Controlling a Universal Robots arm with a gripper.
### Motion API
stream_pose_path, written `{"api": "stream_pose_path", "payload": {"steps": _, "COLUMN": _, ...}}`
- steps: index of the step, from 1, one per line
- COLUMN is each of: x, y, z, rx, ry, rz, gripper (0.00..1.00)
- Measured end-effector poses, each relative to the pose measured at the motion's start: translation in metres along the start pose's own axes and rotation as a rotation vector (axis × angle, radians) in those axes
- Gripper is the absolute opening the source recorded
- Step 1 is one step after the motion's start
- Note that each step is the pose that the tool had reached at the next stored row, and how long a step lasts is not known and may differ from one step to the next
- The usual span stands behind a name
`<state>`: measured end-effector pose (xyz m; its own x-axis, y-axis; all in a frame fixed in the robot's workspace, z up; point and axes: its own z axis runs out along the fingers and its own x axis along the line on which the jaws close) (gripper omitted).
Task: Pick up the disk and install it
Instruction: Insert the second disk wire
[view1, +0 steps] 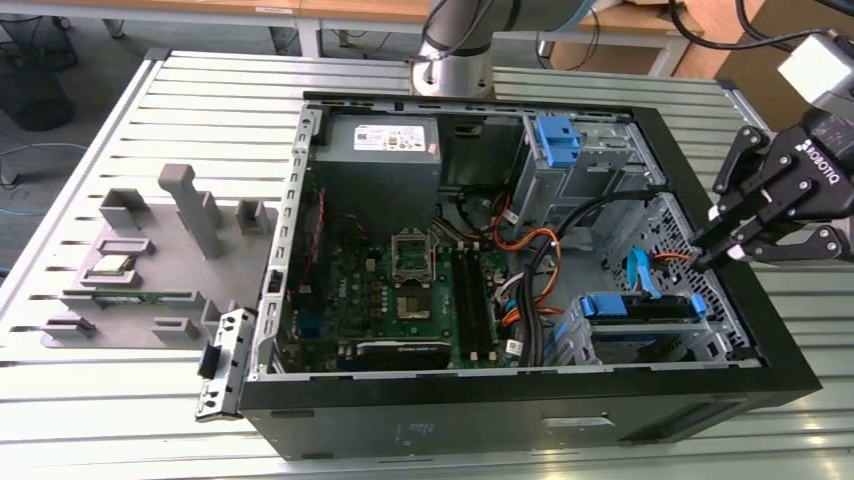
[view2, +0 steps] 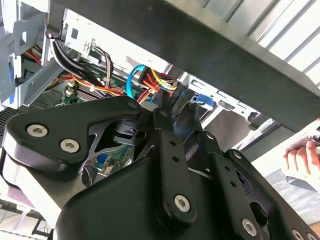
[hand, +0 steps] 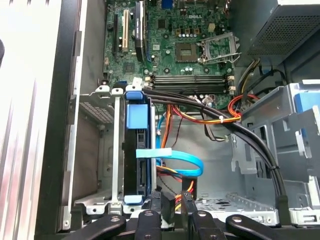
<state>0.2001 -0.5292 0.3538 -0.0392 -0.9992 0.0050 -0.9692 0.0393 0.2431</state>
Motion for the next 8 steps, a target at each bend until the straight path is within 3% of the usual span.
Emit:
{"api": "stream_pose_path", "payload": {"steps": 5, "x": -0.0005, "y": -0.0038, "z": 0.0025, "rx": -0.0076, "ry": 0.0125, "rz": 0.006, "gripper": 0.30}}
{"api": "stream_pose_path", "payload": {"steps": 8, "x": -0.0014, "y": -0.0043, "z": 0.0036, "rx": -0.0109, "ry": 0.0127, "rz": 0.006, "gripper": 0.30}}
